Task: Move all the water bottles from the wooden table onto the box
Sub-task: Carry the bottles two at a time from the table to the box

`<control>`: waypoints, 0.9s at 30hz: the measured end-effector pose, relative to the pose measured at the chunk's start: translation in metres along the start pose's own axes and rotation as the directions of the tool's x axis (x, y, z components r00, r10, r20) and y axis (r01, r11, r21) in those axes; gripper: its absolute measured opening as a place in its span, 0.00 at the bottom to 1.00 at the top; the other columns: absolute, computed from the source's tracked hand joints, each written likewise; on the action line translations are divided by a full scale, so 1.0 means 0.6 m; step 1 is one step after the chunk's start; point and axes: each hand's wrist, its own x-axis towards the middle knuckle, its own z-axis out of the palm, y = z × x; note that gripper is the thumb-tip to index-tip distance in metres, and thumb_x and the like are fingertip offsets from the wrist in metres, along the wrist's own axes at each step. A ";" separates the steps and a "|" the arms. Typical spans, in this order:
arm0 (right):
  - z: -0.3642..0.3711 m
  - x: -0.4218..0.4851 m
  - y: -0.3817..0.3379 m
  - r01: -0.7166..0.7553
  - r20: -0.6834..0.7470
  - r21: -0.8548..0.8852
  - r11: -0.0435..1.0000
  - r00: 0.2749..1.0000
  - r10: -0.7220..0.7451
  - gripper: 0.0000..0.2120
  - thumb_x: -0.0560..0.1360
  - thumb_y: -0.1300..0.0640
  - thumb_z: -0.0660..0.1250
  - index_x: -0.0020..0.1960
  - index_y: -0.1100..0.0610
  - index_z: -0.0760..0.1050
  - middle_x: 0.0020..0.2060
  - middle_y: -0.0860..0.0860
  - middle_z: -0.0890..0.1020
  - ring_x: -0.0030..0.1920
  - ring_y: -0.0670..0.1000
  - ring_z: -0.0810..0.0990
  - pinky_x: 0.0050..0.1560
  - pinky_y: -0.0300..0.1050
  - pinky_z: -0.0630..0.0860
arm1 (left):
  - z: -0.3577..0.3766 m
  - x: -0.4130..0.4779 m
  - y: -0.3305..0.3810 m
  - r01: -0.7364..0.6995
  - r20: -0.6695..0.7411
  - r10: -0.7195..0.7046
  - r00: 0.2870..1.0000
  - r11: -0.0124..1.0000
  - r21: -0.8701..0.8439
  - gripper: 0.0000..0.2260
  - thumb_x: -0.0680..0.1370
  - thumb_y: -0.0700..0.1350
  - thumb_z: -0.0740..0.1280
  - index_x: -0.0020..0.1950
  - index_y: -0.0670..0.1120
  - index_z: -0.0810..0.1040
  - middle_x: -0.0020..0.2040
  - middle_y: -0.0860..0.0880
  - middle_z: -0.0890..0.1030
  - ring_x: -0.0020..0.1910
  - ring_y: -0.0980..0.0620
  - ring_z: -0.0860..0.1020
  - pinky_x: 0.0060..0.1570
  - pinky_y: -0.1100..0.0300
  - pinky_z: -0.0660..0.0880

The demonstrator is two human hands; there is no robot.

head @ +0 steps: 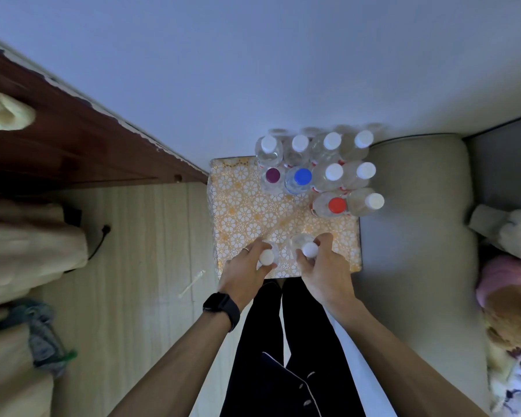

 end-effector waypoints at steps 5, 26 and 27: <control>-0.028 0.019 -0.019 -0.008 -0.048 0.122 0.992 0.999 0.014 0.16 0.80 0.48 0.67 0.54 0.52 0.60 0.36 0.47 0.78 0.42 0.60 0.84 0.40 0.46 0.70 | -0.019 0.047 0.027 -0.010 -0.008 0.010 1.000 0.999 -0.032 0.16 0.79 0.55 0.68 0.65 0.55 0.71 0.56 0.50 0.82 0.50 0.46 0.80 0.49 0.50 0.77; -0.049 0.114 -0.057 0.117 -0.027 -0.041 0.992 0.993 -0.118 0.20 0.83 0.47 0.61 0.69 0.55 0.62 0.45 0.57 0.84 0.46 0.61 0.84 0.41 0.53 0.78 | -0.033 0.142 0.052 -0.026 -0.139 -0.002 0.990 0.980 -0.196 0.16 0.77 0.53 0.71 0.63 0.60 0.73 0.55 0.51 0.81 0.52 0.47 0.80 0.47 0.53 0.76; -0.048 0.113 -0.055 0.122 -0.033 -0.023 0.992 0.992 -0.123 0.19 0.83 0.47 0.61 0.69 0.55 0.63 0.46 0.57 0.84 0.46 0.61 0.84 0.43 0.55 0.79 | -0.033 0.142 0.051 -0.021 -0.144 -0.007 0.990 0.980 -0.198 0.15 0.77 0.53 0.71 0.61 0.61 0.72 0.52 0.50 0.82 0.51 0.47 0.80 0.47 0.52 0.77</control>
